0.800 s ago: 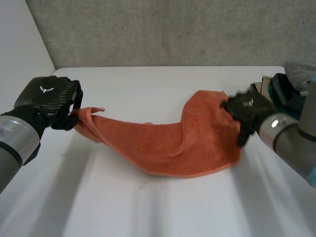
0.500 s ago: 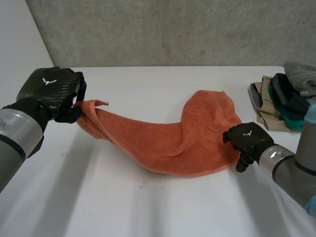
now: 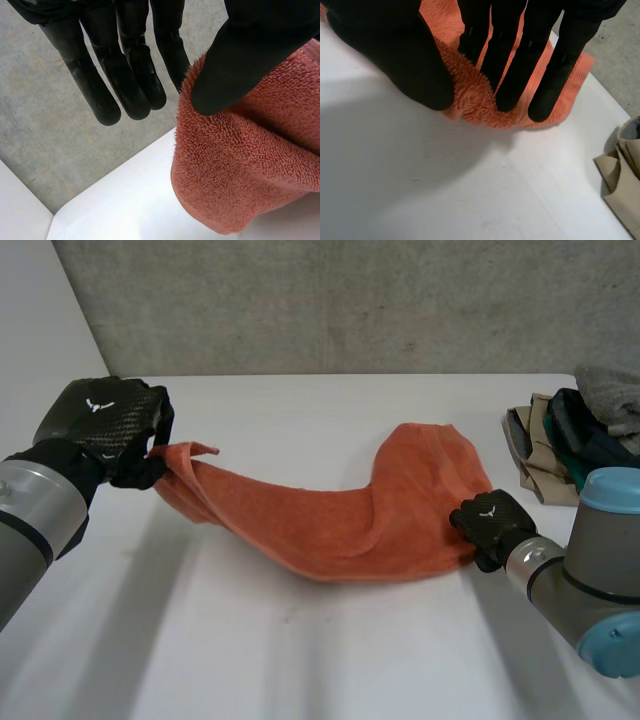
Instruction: Fold the laundry.
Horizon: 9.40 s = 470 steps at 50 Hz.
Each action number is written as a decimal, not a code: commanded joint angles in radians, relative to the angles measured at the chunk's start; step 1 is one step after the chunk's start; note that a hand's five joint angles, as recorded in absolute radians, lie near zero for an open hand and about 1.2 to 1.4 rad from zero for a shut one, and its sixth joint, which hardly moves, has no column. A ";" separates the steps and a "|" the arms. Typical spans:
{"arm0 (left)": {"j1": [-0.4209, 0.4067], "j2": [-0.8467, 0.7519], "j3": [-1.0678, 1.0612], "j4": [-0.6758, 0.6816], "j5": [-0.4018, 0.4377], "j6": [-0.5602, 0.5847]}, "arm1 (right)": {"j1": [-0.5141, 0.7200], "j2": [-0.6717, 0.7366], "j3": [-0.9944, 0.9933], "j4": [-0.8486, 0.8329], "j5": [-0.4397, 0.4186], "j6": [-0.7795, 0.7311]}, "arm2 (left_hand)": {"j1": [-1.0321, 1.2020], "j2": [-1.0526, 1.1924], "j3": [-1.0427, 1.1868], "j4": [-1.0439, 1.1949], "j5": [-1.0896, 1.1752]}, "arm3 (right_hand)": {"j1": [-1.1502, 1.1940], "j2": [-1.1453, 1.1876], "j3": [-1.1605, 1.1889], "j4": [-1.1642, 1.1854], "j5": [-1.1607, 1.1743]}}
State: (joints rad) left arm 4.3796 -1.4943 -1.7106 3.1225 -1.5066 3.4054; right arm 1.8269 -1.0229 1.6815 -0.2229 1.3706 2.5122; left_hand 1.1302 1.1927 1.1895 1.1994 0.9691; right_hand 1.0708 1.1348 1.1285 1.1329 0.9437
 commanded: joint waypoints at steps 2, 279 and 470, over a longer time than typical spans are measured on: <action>-0.002 0.009 0.003 -0.002 -0.001 -0.002 | -0.015 -0.081 -0.008 -0.024 0.054 0.008 | 0.266 0.204 0.207 0.197 0.253 | 0.325 0.261 0.268 0.263 0.278; -0.080 -0.739 0.279 0.623 -0.347 0.555 | -0.001 0.106 -0.491 0.083 0.208 -0.147 | -0.879 -0.941 -0.938 -0.948 -0.892 | -0.896 -0.960 -0.954 -0.958 -0.944; -0.226 -0.407 0.043 0.467 -0.118 0.092 | 0.253 -0.039 -0.112 -0.090 0.369 -0.191 | -0.884 -0.947 -0.944 -0.954 -0.898 | 0.325 0.261 0.268 0.263 0.278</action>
State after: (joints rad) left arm 4.1385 -2.0099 -1.6185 3.5889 -1.6144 3.4937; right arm 2.0726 -1.0419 1.5923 -0.1772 1.6963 2.5233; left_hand 0.2438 0.2478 0.2514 0.2458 0.0721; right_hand 1.0468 1.1723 1.1695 1.1746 0.9679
